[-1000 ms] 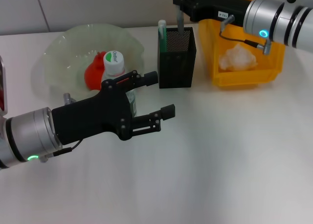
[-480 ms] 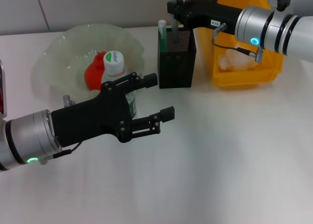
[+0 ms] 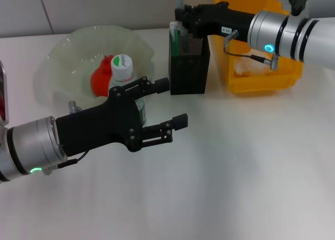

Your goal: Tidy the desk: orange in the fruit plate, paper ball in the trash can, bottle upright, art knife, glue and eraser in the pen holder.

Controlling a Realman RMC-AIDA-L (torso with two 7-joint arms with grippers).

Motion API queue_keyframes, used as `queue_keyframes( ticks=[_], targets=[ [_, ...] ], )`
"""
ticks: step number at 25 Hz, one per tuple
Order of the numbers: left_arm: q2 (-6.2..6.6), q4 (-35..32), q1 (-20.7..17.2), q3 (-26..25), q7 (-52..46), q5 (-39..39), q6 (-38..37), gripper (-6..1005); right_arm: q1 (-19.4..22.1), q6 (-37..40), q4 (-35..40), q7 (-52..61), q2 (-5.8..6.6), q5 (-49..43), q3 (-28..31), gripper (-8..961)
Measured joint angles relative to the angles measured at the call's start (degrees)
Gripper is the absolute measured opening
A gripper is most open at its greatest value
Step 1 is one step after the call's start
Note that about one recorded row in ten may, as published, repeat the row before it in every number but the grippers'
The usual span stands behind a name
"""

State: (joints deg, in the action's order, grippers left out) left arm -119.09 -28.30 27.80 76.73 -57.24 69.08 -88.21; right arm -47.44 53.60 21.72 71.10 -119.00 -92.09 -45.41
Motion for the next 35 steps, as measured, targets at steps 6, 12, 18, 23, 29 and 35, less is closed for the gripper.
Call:
queue_keyframes(
  ticks=[6, 12, 18, 23, 29, 35],
  targets=[
    [0.0, 0.0, 0.14, 0.0, 0.03, 0.0, 0.19, 813, 0.13, -0.07, 0.59, -0.05, 0.0, 0.14, -0.1, 138],
    [0.0, 0.0, 0.16, 0.0, 0.03, 0.0, 0.03, 813, 0.58, 0.65, 1.87, -0.08, 0.0, 0.21, 0.1, 289],
    [0.13, 0.0, 0.15, 0.0, 0.03, 0.0, 0.11, 813, 1.9, 3.25, 4.63, -0.73, 0.0, 0.27, 0.45, 501],
    [0.43, 0.0, -0.23, -0.28, 0.03, 0.08, 0.16, 812, 4.65, 6.83, 9.68, -0.63, 0.01, 0.27, 0.41, 672],
    [1.01, -0.41, -1.59, -0.84, 0.03, 0.35, -0.14, 812, 10.58, 13.16, 16.14, 0.56, 0.05, 0.03, -0.19, 814],
    [2.4, -0.51, -1.79, -0.88, -0.51, 0.57, -0.26, 813, 15.3, 19.07, 20.41, 1.2, 0.06, -2.23, -1.59, 826]
  ],
)
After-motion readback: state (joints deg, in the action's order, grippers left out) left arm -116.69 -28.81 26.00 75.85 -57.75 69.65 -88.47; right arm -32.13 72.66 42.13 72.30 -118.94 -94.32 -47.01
